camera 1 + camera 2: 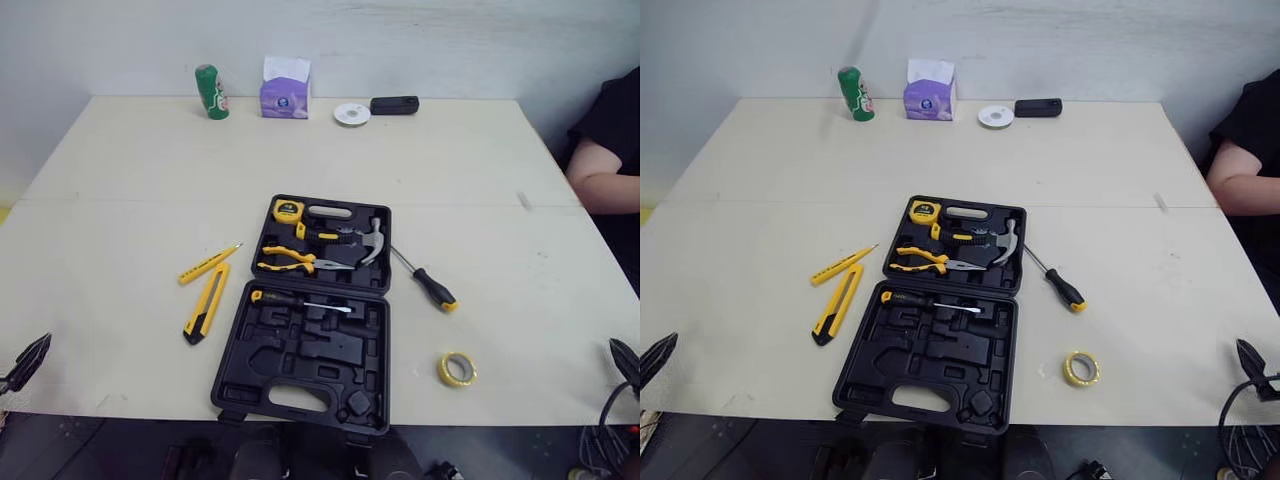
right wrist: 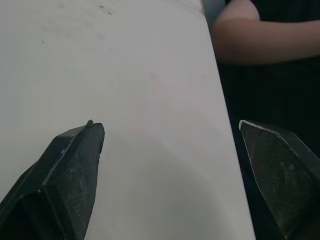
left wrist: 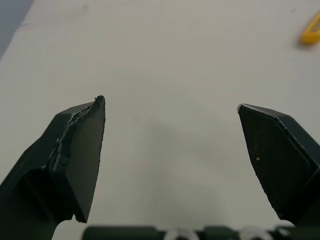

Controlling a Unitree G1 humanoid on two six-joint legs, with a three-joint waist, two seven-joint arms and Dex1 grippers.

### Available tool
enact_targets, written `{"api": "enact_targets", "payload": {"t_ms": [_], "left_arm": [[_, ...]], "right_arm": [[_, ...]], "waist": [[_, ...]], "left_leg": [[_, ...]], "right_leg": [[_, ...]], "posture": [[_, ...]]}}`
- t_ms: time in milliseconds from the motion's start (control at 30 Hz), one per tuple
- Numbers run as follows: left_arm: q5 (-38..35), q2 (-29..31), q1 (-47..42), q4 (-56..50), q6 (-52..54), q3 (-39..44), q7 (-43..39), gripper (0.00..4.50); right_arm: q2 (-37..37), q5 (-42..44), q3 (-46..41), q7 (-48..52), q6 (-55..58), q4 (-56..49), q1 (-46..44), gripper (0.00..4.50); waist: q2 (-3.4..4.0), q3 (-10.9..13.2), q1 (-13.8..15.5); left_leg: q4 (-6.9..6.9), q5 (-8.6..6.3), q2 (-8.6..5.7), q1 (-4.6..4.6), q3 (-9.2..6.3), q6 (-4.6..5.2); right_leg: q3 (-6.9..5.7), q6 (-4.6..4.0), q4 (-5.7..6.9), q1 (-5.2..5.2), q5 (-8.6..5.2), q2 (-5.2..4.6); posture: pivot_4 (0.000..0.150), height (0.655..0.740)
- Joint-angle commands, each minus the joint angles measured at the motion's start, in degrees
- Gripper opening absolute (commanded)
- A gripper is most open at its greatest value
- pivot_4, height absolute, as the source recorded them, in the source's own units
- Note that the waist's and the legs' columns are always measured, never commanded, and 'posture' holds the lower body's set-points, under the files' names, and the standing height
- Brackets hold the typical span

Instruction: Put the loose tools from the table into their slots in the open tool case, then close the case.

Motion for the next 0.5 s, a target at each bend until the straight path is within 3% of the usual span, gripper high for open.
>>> {"api": "enact_targets", "payload": {"t_ms": [33,233,400,500], "left_arm": [[-3.4,3.4,-0.5,-9.1,3.0,-2.9,-3.1,4.46],[-10.7,8.5,-5.5,-26.1,14.4,-10.2,-2.9,4.46],[-15.3,8.9,-9.9,-33.1,19.8,-15.1,-1.9,4.46],[-20.4,7.7,-13.5,-37.5,23.1,-19.2,-0.8,4.46]], "right_arm": [[0.5,3.3,2.6,4.3,4.4,-8.2,-0.8,4.50],[-0.3,8.7,8.9,9.1,20.5,-29.8,1.2,4.50],[-3.1,9.5,12.3,3.6,38.0,-44.3,1.2,4.50],[-8.5,11.6,17.0,0.6,54.8,-55.7,-0.2,4.50]], "waist": [[0.00,0.0,-0.1],[0.04,0.0,0.0],[0.10,0.0,0.3],[0.13,0.0,0.5]], "left_leg": [[0.00,0.00,0.00,0.00,0.00,0.00],[-0.02,0.02,0.00,-0.02,0.00,0.02],[-0.02,0.18,0.00,-0.04,0.09,0.29],[-0.02,0.22,0.01,-0.04,0.10,0.32]], "right_leg": [[0.00,0.01,0.00,0.00,0.01,0.00],[0.01,0.03,0.03,-0.01,0.02,0.01],[0.07,0.06,0.02,-0.02,0.03,0.05],[0.10,0.06,0.03,-0.06,0.03,0.11]], "posture": [[0.150,0.7400],[0.150,0.7400],[0.150,0.7400],[0.150,0.7400]]}}
